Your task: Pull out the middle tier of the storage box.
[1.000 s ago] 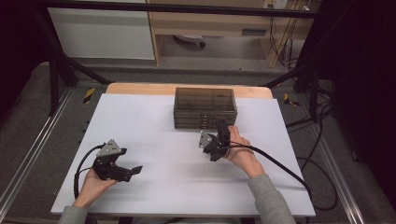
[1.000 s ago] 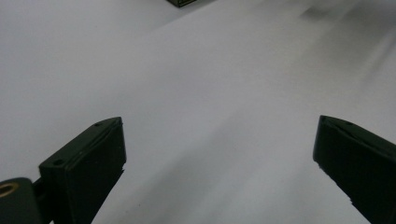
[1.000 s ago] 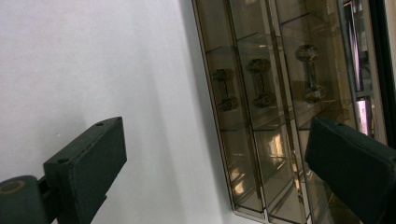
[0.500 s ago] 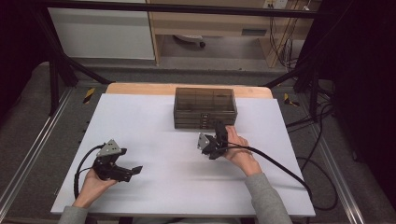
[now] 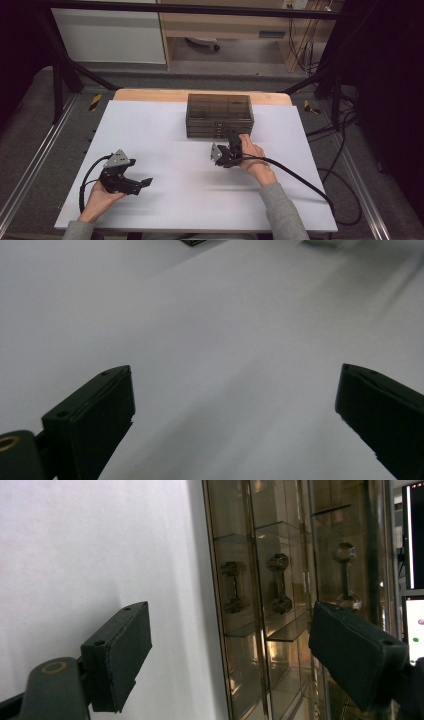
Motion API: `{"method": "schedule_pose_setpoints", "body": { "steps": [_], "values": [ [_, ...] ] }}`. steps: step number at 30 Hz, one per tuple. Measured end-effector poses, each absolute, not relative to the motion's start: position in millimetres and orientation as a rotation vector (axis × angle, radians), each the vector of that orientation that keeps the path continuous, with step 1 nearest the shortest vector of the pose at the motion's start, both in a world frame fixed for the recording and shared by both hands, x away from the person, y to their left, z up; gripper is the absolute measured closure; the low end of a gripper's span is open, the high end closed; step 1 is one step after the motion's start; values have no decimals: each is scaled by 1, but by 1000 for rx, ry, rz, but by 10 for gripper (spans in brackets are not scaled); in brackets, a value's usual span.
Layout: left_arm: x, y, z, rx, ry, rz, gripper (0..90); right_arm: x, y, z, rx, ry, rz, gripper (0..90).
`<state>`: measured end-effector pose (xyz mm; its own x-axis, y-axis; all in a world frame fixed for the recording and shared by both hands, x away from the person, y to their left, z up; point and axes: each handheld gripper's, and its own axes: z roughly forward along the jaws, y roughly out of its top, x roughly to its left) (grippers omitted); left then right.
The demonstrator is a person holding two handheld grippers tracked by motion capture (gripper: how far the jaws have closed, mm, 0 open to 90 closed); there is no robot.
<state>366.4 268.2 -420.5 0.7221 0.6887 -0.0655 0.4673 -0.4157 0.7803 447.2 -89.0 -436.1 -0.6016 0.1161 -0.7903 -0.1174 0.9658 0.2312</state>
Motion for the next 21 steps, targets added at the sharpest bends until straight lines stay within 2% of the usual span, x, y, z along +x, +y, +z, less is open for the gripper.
{"method": "schedule_pose_setpoints", "body": {
  "steps": [21],
  "values": [
    [366, 268, -420, 2089, 872, 337, 23, 452, -86, -450, -62, 2105, 254, 276]
  ]
}}
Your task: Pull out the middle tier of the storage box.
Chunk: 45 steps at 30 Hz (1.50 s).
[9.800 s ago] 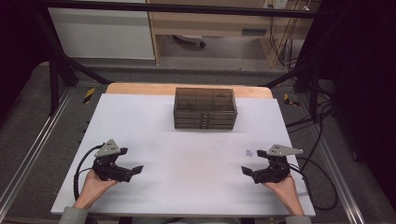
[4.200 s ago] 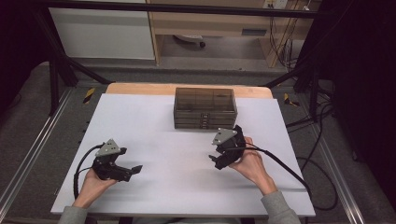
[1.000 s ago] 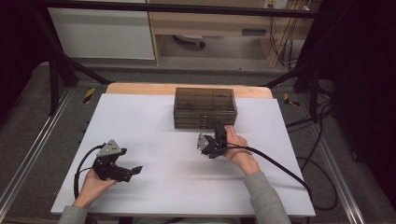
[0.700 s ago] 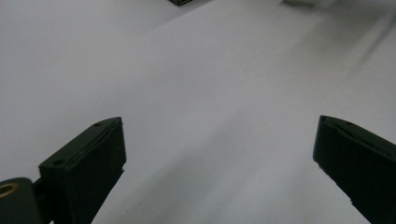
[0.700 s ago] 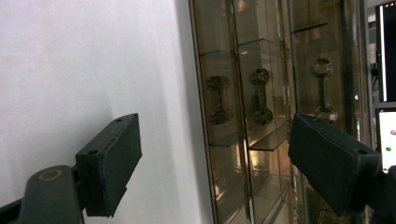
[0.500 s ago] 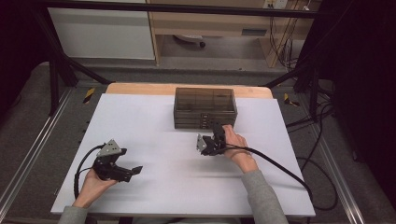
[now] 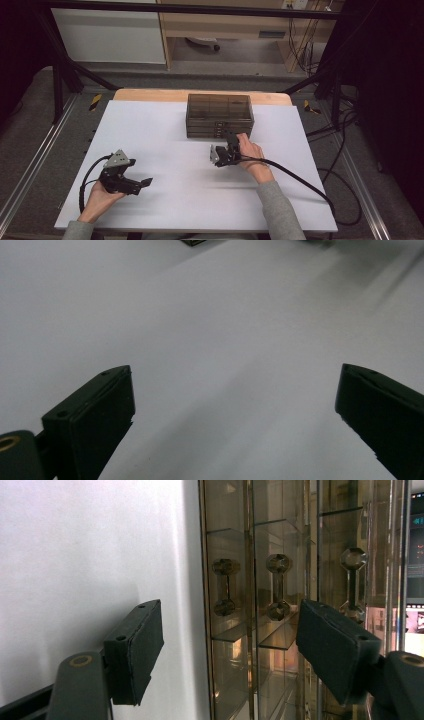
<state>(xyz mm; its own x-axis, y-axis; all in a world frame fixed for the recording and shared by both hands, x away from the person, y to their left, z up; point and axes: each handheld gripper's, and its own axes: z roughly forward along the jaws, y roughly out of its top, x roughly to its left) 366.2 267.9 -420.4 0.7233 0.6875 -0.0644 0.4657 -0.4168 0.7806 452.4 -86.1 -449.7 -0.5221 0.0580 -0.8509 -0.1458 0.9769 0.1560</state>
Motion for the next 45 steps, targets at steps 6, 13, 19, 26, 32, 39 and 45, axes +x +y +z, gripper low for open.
{"method": "schedule_pose_setpoints", "body": {
  "steps": [6, 13, 19, 26, 32, 39, 45],
  "values": [
    [366, 268, -420, 2089, 872, 336, 23, 456, -86, -451, -56, 2095, 258, 283],
    [366, 268, -420, 2089, 873, 335, 23, 458, -86, -454, -59, 2093, 247, 292],
    [366, 268, -421, 2089, 873, 335, 23, 458, -85, -455, -58, 2088, 246, 300],
    [366, 268, -420, 2089, 872, 335, 23, 459, -85, -456, -69, 2078, 237, 313],
    [366, 268, -421, 2089, 873, 335, 23, 461, -85, -457, -64, 2075, 229, 318],
    [366, 268, -421, 2091, 873, 334, 23, 462, -84, -459, -66, 2067, 221, 323],
    [367, 268, -421, 2091, 874, 334, 23, 462, -84, -459, -69, 2059, 214, 332]
  ]
}}
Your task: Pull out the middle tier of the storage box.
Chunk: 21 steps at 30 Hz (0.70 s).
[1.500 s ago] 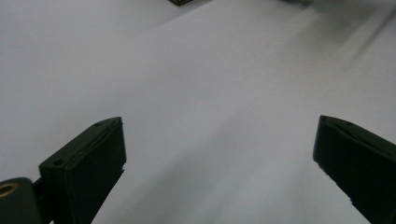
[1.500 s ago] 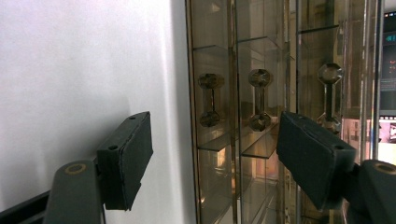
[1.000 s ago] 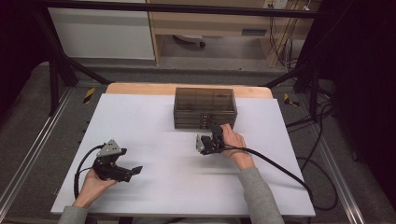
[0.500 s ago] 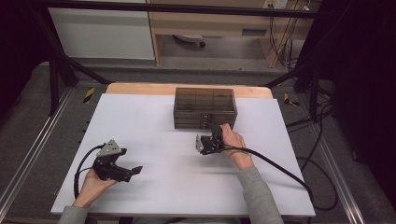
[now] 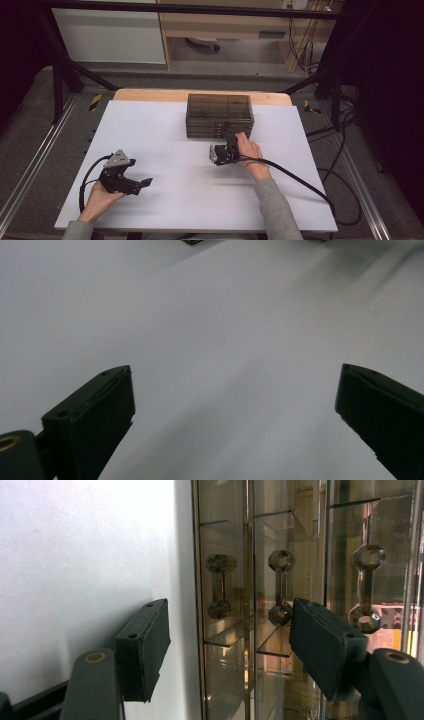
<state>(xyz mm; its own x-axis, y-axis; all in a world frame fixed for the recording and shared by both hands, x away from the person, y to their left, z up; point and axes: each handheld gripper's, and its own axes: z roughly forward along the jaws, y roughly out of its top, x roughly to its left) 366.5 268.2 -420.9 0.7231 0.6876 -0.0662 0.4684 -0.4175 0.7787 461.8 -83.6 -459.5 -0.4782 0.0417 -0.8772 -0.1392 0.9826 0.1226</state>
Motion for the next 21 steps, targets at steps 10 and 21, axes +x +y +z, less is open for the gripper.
{"method": "schedule_pose_setpoints", "body": {
  "steps": [10, 21],
  "values": [
    [367, 268, -421, 2092, 874, 334, 23, 462, -83, -461, -88, 2029, 199, 373],
    [367, 268, -421, 2093, 873, 332, 23, 462, -83, -461, -94, 2009, 193, 428]
  ]
}}
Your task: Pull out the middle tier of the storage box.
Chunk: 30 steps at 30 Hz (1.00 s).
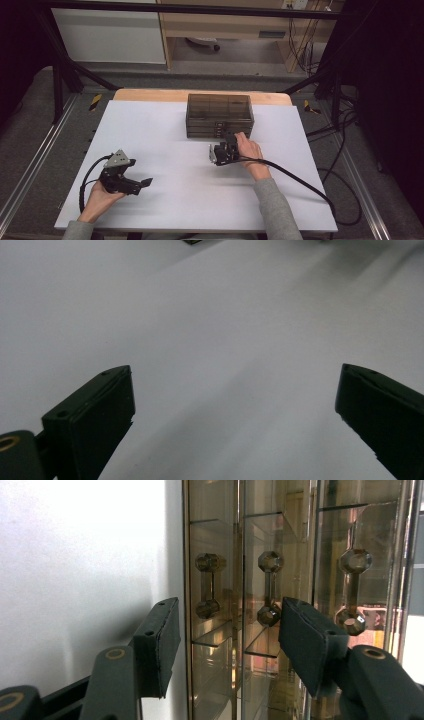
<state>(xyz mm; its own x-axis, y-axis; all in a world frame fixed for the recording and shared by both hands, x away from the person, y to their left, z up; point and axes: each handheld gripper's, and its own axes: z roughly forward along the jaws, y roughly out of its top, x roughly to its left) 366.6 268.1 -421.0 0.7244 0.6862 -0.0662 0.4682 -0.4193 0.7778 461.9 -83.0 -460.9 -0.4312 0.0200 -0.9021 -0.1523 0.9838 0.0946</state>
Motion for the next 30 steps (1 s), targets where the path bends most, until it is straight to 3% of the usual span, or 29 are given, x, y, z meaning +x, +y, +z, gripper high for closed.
{"method": "schedule_pose_setpoints", "body": {
  "steps": [30],
  "values": [
    [366, 268, -421, 2093, 873, 332, 23, 461, -83, -464, -132, 1927, 152, 578]
  ]
}}
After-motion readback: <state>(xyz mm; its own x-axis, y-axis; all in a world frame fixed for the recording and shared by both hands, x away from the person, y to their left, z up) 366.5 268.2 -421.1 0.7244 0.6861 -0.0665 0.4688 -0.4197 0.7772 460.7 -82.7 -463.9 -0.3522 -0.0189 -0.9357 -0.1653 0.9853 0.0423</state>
